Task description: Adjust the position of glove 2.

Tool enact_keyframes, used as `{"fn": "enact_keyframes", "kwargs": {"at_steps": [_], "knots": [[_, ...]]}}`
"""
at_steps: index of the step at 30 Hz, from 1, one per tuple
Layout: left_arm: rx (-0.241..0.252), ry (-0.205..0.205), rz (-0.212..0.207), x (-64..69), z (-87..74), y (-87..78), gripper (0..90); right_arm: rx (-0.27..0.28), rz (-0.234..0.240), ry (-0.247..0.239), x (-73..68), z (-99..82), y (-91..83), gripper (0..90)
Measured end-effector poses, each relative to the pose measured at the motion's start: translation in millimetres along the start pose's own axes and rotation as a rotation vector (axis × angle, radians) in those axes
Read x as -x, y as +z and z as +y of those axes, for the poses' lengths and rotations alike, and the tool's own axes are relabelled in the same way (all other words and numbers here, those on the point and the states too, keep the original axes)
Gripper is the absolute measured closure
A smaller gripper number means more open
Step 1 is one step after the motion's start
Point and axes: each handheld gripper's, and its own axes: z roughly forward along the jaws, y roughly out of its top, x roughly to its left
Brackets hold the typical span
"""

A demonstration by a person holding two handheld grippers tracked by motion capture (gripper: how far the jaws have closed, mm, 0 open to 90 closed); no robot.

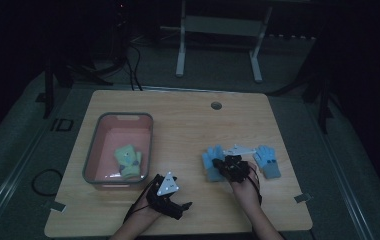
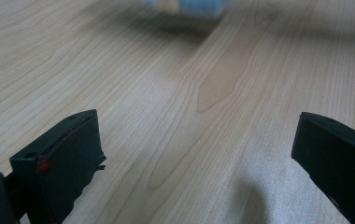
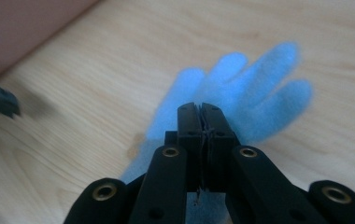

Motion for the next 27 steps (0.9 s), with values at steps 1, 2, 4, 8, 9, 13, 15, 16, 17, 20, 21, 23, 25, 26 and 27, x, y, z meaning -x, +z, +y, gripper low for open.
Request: {"fn": "enact_keyframes", "kwargs": {"at_steps": [1,2,4,8,9,13,15,16,17,20,21,23,25,26,27], "knots": [[-0.001,0.002,0.001,0.1,0.1,0.1,2.1,-0.008,0.001,-0.006,0.4,-2.6,4.4,87.7],[-0.003,0.005,0.003,0.3,0.1,0.2,2.1,-0.017,-0.005,-0.003,0.9,-5.0,8.2,87.7],[-0.004,0.006,0.003,0.5,0.2,0.2,2.1,-0.030,-0.010,-0.008,2.2,-7.3,12.9,87.6],[-0.003,0.004,0.001,0.5,0.1,0.1,2.1,-0.068,-0.025,-0.002,7.3,-13.6,24.4,86.1],[-0.001,0.001,0.001,0.3,0.0,0.0,2.1,-0.070,-0.024,-0.001,8.5,-14.9,25.9,85.7],[-0.004,0.008,0.001,0.7,0.1,0.1,2.1,-0.059,-0.028,0.011,12.4,-19.2,28.2,81.3],[-0.008,0.010,0.002,1.3,0.0,0.1,2.1,-0.052,-0.016,0.024,13.5,-19.8,27.5,75.8],[-0.007,0.011,0.003,1.3,-0.1,0.0,2.1,-0.053,-0.008,0.027,13.4,-19.2,26.7,71.6],[-0.006,0.011,0.003,1.3,-0.2,-0.1,2.1,-0.046,-0.004,0.024,13.1,-18.2,25.3,69.9],[-0.006,0.007,0.001,0.5,-0.2,-0.2,2.1,-0.033,0.003,0.010,13.5,-13.6,17.5,65.4],[-0.006,0.005,0.001,0.4,-0.2,-0.2,2.1,-0.024,0.005,0.006,15.2,-11.3,13.3,64.2],[-0.006,0.003,0.000,0.4,-0.3,-0.2,2.1,-0.013,0.007,-0.011,18.4,-7.9,6.0,63.2],[-0.005,0.003,0.001,0.5,-0.3,-0.3,2.1,0.001,0.002,-0.030,24.1,-4.8,-3.5,62.0],[-0.005,0.003,0.001,0.5,-0.3,-0.3,2.1,0.008,-0.001,-0.044,27.6,-4.0,-8.1,62.0],[-0.005,0.003,0.001,0.5,-0.3,-0.3,2.1,0.013,-0.010,-0.058,31.7,-3.9,-12.5,62.0]]}}
